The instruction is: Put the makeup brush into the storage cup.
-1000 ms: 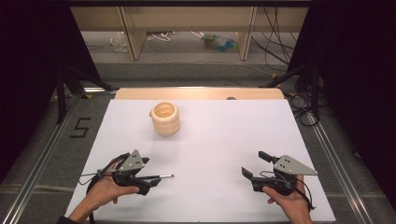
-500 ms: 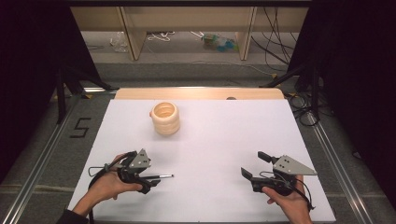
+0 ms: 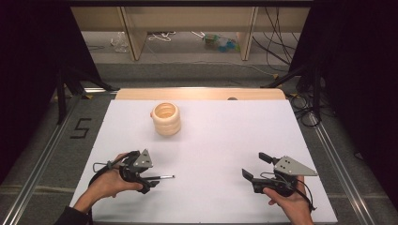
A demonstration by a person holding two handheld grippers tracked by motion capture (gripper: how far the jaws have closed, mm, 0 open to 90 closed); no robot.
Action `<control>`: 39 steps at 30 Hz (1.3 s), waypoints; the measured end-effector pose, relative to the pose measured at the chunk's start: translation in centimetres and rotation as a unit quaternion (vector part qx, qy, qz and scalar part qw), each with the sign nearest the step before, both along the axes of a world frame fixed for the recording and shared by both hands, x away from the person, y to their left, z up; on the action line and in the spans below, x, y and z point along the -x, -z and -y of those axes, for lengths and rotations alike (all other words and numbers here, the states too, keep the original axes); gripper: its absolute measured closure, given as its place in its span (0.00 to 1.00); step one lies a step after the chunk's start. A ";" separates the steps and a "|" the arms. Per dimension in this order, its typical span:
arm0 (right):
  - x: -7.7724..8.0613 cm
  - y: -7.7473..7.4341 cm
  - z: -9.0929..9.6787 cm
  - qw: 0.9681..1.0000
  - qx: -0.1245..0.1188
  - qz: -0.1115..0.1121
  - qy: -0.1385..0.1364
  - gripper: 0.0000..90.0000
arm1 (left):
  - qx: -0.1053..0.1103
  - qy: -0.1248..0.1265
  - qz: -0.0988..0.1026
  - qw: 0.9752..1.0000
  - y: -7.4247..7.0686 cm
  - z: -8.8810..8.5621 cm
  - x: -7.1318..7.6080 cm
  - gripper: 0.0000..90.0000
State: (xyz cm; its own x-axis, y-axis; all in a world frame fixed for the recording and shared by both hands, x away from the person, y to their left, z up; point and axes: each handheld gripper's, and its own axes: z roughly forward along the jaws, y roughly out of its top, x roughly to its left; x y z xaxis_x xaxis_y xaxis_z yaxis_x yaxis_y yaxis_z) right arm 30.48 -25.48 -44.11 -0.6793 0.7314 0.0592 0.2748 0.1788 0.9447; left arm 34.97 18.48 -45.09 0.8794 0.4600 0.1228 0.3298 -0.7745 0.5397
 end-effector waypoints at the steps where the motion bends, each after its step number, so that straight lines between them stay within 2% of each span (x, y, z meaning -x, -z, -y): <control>1: 0.0 0.0 0.0 1.000 0.002 0.000 0.001 0.18 | -0.005 -0.002 0.000 1.000 0.1 0.1 -0.1 0.23; 8: 0.0 0.0 0.0 1.000 0.002 -0.001 0.000 0.18 | -0.021 0.004 -0.012 1.000 0.2 0.7 -0.3 0.24; 9: 0.0 0.0 0.0 1.000 0.003 -0.001 0.000 0.18 | -0.025 0.004 -0.013 1.000 0.2 0.8 -0.3 0.24; 10: 0.0 0.0 0.0 1.000 0.001 0.000 0.000 0.18 | -0.041 0.014 -0.016 0.999 0.1 0.8 -0.6 0.25; 14: 0.1 -0.1 0.0 1.000 0.009 -0.007 0.002 0.18 | -0.050 0.021 -0.020 0.998 0.2 1.0 -0.8 0.25; 15: 0.1 -0.1 0.1 1.000 0.013 -0.003 0.002 0.18 | -0.059 0.024 -0.023 0.998 0.3 1.1 -1.0 0.25; 19: 0.1 0.0 0.0 1.000 0.007 -0.007 -0.001 0.18 | -0.070 0.025 -0.035 0.997 0.5 1.6 -1.1 0.25; 21: 0.0 0.0 0.0 1.000 0.008 -0.003 -0.002 0.18 | -0.081 0.033 -0.035 0.996 0.5 1.8 -1.2 0.26; 25: 0.0 0.0 -0.1 1.000 0.009 -0.002 -0.002 0.18 | -0.087 0.038 -0.037 0.995 0.6 2.2 -1.3 0.28; 27: 0.0 0.0 -0.1 1.000 0.006 -0.003 -0.004 0.18 | -0.098 0.041 -0.046 0.993 0.6 2.4 -1.4 0.29; 28: 0.0 0.0 -0.1 1.000 0.007 -0.003 -0.004 0.18 | -0.108 0.042 -0.054 0.992 0.7 2.5 -1.4 0.29; 31: 0.0 0.0 -0.1 1.000 0.007 -0.004 -0.005 0.18 | -0.114 0.040 -0.053 0.991 0.6 2.5 -1.6 0.32; 34: 0.0 0.1 -0.2 1.000 0.002 -0.005 -0.010 0.18 | -0.110 0.034 -0.062 0.991 0.7 2.5 -1.9 0.34; 36: 0.1 0.0 -0.1 1.000 0.012 -0.005 -0.007 0.18 | -0.116 0.036 -0.061 0.991 0.6 2.5 -2.1 0.36; 39: 0.1 0.1 -0.2 1.000 0.002 -0.006 -0.011 0.18 | -0.127 0.048 -0.064 0.989 0.4 2.4 -2.3 0.39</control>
